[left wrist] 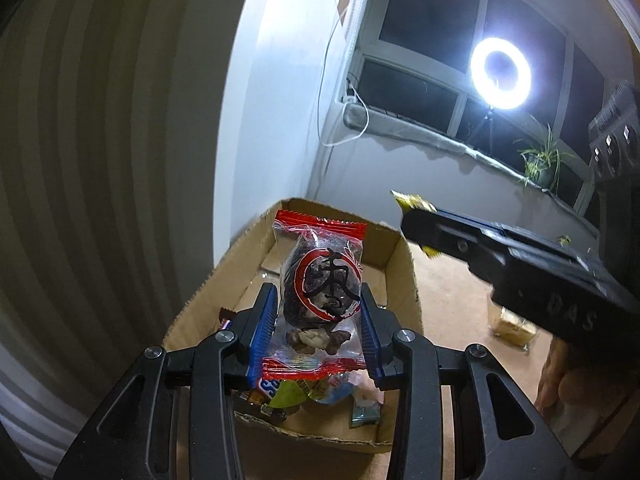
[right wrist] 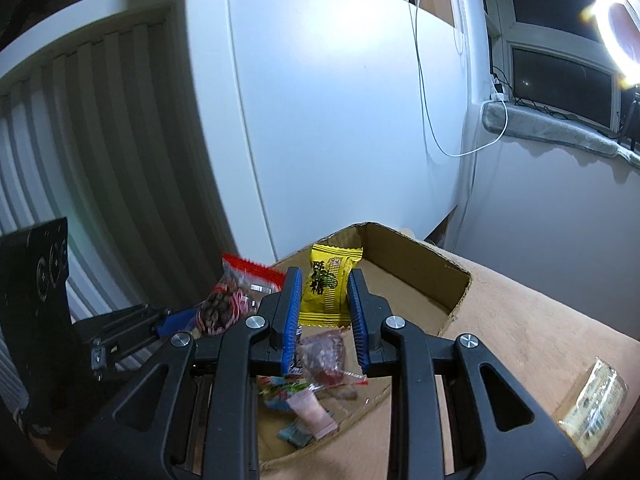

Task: Organize snacks
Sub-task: 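Carry the red-wrapped snack and yellow candy over the box to release, then open both grippers to drop the red-wrapped snack and yellow candy into the box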

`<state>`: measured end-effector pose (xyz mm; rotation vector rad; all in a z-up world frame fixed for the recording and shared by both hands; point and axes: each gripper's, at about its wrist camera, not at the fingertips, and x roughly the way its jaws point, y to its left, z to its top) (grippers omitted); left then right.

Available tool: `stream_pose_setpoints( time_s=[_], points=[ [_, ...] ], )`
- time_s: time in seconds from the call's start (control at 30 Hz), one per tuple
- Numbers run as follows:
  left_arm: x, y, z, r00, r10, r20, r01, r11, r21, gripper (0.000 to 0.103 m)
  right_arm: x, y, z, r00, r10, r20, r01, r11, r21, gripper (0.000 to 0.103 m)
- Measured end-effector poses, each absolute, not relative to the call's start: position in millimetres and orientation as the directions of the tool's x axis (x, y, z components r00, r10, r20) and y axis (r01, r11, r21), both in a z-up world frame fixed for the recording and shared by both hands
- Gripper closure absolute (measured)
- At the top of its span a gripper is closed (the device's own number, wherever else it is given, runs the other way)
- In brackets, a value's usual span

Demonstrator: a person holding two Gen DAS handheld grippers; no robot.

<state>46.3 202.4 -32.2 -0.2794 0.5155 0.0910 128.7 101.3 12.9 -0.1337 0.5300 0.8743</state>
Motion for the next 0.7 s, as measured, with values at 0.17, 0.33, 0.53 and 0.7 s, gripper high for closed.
stream_pose_setpoints(
  time_s=[0.17, 0.33, 0.53, 0.7],
  points=[
    [55, 200, -40, 0.854, 0.018, -0.520, -0.161, 0.960, -0.230, 0.066, 144, 109, 7, 0.519, 0.690, -0.504, -0.757, 0.645, 0.104, 0.079],
    [65, 200, -46, 0.840, 0.032, -0.542, -0.172, 0.963, -0.209, 0.060, 159, 119, -8, 0.506, 0.680, -0.532, -0.757, 0.645, 0.105, 0.066],
    [62, 202, -49, 0.842, 0.060, -0.536, -0.191, 0.962, -0.193, 0.041, 160, 106, -16, 0.523, 0.669, -0.527, -0.731, 0.671, 0.126, 0.061],
    [58, 206, -48, 0.847, 0.075, -0.527, -0.207, 0.959, -0.196, 0.036, 148, 94, -18, 0.538, 0.664, -0.519, -0.718, 0.684, 0.132, 0.053]
  ],
)
